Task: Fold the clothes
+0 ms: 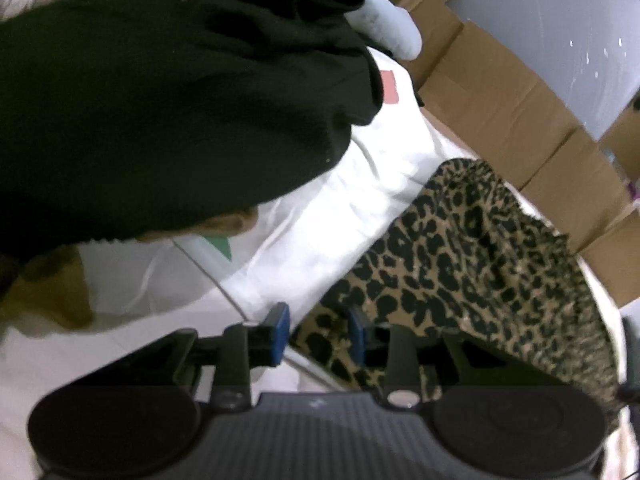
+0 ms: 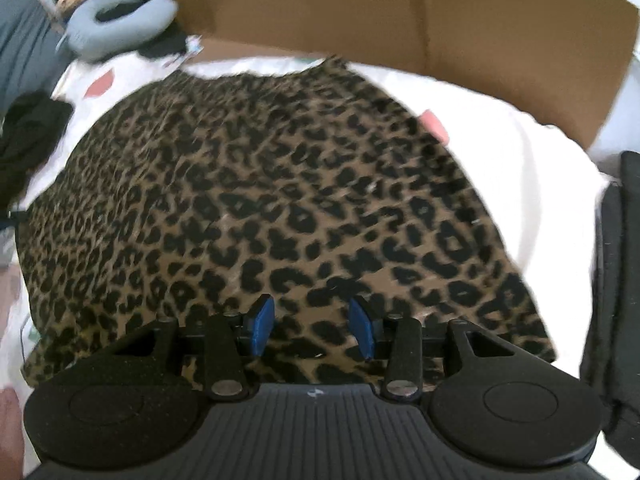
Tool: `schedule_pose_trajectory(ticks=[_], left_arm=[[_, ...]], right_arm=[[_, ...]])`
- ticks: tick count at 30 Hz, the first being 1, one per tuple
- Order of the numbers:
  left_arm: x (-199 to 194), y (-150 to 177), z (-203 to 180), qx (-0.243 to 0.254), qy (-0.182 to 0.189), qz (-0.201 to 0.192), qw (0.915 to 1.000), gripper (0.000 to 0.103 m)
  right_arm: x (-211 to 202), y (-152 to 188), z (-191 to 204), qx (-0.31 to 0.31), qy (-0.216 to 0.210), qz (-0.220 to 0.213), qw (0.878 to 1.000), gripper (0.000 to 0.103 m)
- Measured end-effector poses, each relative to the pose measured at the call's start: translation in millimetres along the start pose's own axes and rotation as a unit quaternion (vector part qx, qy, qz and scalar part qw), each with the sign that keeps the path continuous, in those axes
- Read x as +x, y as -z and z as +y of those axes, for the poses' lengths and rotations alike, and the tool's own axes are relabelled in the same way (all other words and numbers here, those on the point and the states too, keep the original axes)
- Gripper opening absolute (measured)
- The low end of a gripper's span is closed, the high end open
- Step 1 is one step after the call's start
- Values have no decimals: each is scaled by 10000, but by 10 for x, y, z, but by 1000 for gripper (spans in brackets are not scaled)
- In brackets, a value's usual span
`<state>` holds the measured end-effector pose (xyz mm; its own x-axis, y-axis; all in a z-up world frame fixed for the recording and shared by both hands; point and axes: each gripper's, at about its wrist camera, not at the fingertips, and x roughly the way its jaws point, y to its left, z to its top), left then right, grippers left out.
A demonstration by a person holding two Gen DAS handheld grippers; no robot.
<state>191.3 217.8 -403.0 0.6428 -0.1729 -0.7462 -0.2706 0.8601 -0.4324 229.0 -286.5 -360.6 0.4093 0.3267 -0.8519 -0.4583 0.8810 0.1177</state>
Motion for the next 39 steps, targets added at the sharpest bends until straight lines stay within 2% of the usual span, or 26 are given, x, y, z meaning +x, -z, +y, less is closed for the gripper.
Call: schedule_pose_trajectory(ticks=[4, 8, 16, 18, 19, 20, 21, 25, 31, 37, 39], left_arm=[[18, 22, 75, -409, 395, 84, 9983, 34], [44, 62, 139, -834, 721, 60, 9939, 34], [95, 142, 267, -1676, 1364, 14, 9764, 34], [126, 163, 261, -1716, 1366, 17, 9757, 34], [128, 174, 267, -1718, 1328, 5, 9761, 26], [127, 173, 268, -1709, 1246, 8, 9774, 10], [114, 165, 269, -1690, 1199, 0, 9783, 4], [-19, 108, 247, -1516, 1087, -135, 9824, 5], [-158, -11, 129, -1405, 1260, -320, 9815, 6], [-48, 6, 172, -1627, 1292, -259, 9778, 15], [-44, 15, 173, -1622, 1304, -246, 9778, 15]], right_arm=[[168, 133, 9, 24, 221, 363, 9991, 48], [152, 185, -39, 46, 315, 370, 9988, 48], [159, 180, -27, 37, 385, 396, 9985, 49], [166, 162, -20, -52, 388, 412, 9984, 48], [171, 156, -23, -85, 437, 421, 9981, 48], [176, 150, -25, -118, 486, 430, 9978, 48], [179, 145, -29, -140, 534, 439, 9975, 48], [120, 100, -53, 48, 649, 428, 9970, 48], [-33, -27, 11, 119, 522, 142, 9985, 48], [-58, -90, 137, 30, 365, 56, 9993, 48], [-49, -92, 175, 8, 310, 61, 9995, 48]])
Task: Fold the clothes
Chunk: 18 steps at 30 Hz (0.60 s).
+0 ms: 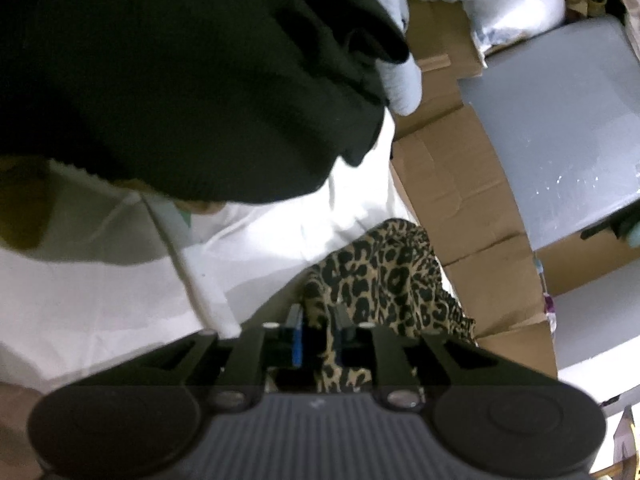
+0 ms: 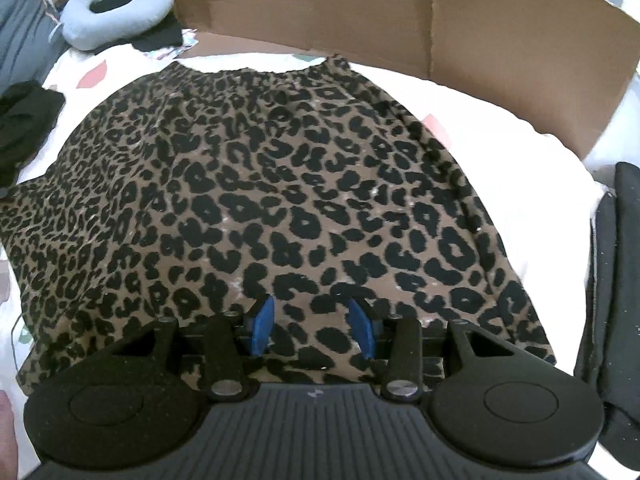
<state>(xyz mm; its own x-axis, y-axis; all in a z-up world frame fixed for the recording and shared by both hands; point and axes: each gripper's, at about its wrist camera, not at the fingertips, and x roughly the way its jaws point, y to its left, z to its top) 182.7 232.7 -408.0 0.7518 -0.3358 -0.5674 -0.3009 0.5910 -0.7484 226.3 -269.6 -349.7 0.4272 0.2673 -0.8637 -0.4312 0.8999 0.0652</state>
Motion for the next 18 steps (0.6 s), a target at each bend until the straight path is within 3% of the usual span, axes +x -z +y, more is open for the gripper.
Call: schedule_pose_trajectory(ticks=[4, 13, 18], left_arm=[[-64, 5, -45, 124, 38, -19, 9999, 8], [-138, 5, -405, 496, 80, 17, 9987, 7], [-59, 68, -692, 604, 325, 145, 9975, 7]], right_arm=[[10, 5, 36, 6, -46, 9, 10000, 48], [-97, -161, 135, 156, -291, -265, 9991, 48], [-168, -268, 243, 417, -528, -424, 9968, 49]])
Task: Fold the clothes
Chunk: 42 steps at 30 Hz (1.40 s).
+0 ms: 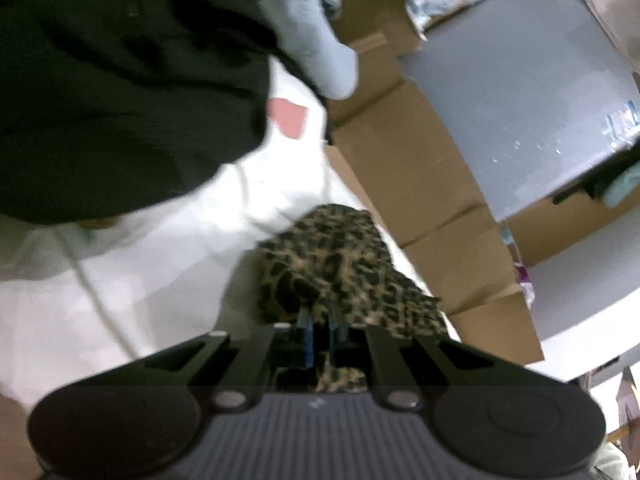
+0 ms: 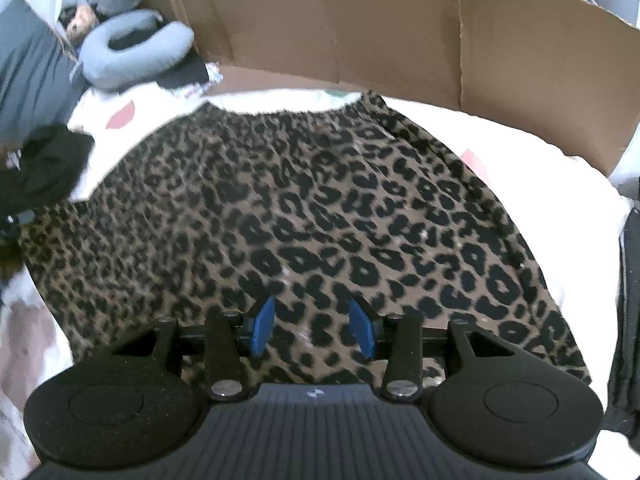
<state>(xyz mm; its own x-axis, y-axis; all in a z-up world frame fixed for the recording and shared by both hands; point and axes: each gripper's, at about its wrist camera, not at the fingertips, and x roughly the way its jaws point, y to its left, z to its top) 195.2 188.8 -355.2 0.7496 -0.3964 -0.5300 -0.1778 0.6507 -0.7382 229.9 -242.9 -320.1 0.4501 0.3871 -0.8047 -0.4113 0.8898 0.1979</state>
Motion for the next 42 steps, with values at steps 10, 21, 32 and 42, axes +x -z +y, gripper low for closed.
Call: schedule_pose_trajectory(ticks=[10, 21, 32, 42], left_arm=[[263, 137, -392, 173, 212, 393, 9989, 7], [595, 319, -797, 224, 398, 897, 9949, 7], [926, 562, -1124, 291, 509, 1376, 9888, 7], [1021, 699, -1318, 285, 758, 1559, 9844, 7]], right_arm=[[4, -67, 260, 78, -433, -176, 9989, 50], [81, -198, 734, -264, -1166, -259, 9925, 51], [281, -124, 1216, -421, -1693, -102, 9846, 51], [413, -114, 1204, -125, -1444, -170, 9893, 50]])
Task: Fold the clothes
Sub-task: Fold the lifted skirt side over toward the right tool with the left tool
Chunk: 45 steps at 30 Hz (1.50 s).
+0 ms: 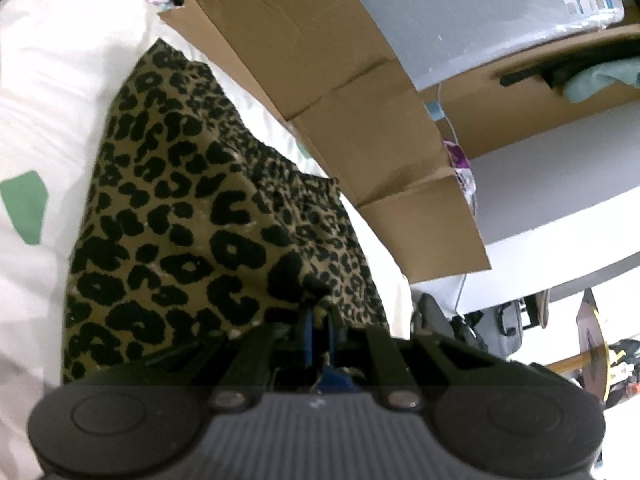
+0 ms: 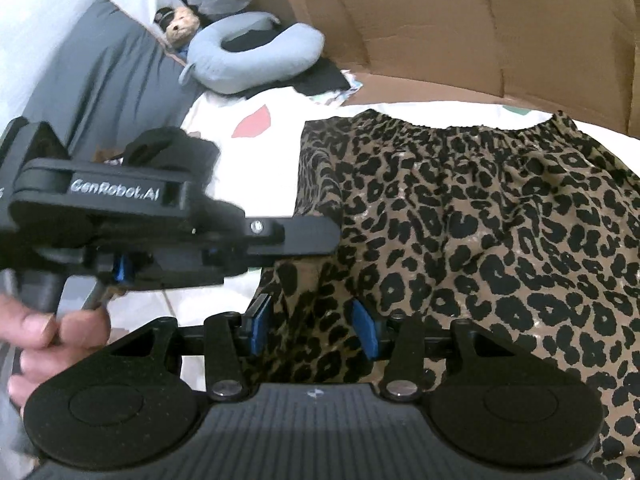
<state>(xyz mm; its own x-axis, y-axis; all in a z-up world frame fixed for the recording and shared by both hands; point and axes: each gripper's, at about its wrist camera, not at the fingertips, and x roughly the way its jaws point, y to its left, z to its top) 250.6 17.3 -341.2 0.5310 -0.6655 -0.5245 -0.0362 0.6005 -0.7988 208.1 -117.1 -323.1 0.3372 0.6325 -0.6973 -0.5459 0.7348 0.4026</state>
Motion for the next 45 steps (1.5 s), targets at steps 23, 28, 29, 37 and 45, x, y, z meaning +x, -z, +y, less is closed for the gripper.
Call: schedule_pose_trajectory(ticks=[23, 28, 29, 37, 45], left_arm=[[-191, 44, -312, 628, -266, -500, 9964, 20], [-174, 94, -143, 491, -665, -374, 9959, 29], [-170, 104, -108, 462, -744, -347, 9955, 33], [-148, 201, 112, 343, -1182, -120, 9923, 47], [-139, 228, 277, 247, -1286, 195, 9912, 58]], right_arm=[[-339, -39, -325, 339, 441, -597, 9967, 1], [-571, -56, -431, 372, 516, -706, 9955, 1], [-618, -53, -451, 368, 541, -728, 9952, 1], [-947, -7, -749, 641, 911, -894, 9897, 1], [-1128, 139, -1074, 1065, 1267, -961, 9815, 1]])
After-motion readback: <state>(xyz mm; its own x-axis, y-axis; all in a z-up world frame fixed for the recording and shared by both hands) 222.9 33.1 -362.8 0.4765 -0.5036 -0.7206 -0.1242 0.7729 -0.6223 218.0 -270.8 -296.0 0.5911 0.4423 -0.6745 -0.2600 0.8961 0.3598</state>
